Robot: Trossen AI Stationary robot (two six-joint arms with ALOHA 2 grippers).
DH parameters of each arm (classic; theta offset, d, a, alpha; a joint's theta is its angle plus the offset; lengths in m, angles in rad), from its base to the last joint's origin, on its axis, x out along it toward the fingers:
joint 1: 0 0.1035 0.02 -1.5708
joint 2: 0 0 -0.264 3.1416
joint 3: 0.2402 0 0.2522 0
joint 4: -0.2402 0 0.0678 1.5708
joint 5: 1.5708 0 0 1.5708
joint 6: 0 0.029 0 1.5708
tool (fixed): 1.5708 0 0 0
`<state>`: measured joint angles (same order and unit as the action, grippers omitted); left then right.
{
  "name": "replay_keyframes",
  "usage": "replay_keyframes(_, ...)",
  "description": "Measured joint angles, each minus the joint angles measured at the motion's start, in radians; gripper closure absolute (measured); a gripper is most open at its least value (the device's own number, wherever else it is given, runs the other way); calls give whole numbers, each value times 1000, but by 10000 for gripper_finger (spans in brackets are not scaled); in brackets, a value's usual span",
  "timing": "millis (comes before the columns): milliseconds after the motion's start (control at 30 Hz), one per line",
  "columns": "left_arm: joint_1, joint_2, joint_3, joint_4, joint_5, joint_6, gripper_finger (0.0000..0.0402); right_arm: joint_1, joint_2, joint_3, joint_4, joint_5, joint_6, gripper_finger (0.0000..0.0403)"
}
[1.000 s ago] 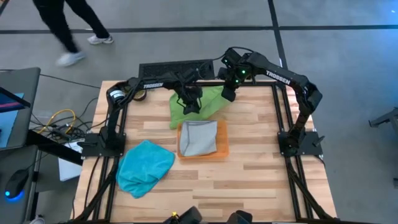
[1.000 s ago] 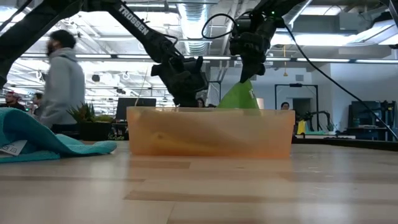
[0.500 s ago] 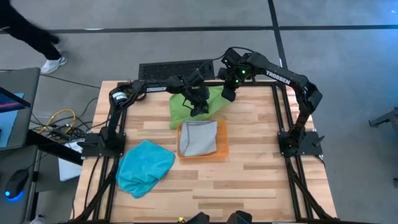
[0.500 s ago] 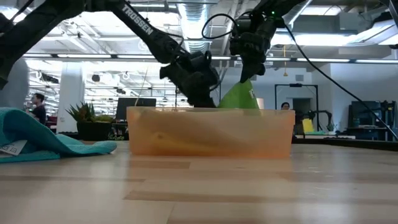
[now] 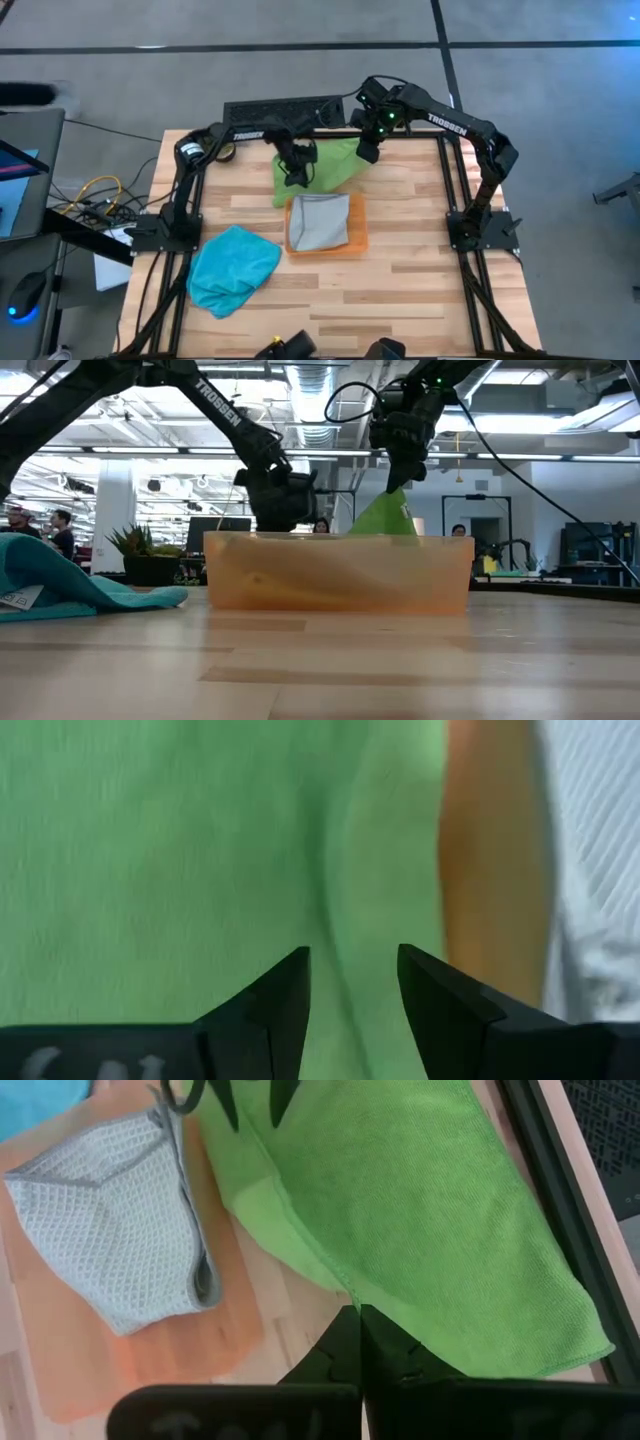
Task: Sort microfiber towel by color & place in baskets
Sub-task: Fold the green towel
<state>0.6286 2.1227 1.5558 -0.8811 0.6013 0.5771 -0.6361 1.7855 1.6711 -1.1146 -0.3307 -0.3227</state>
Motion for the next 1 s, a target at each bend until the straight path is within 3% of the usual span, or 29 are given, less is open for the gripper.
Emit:
replay_keyframes(200, 31, 5, 0, -71, -35, 25, 258, 0, 0, 0, 0, 0, 0, 391)
replay_keyframes(500, 64, 5, -9, -393, -147, 73, 258, 0, 0, 0, 0, 0, -3, 391)
replay_keyframes(667, 83, 5, -76, -357, -163, 36, 258, 0, 0, 0, 0, 0, -17, 391)
replay_keyframes(1000, 84, 6, -121, -260, -39, 13, 258, 0, 0, 0, 0, 0, -18, 391)
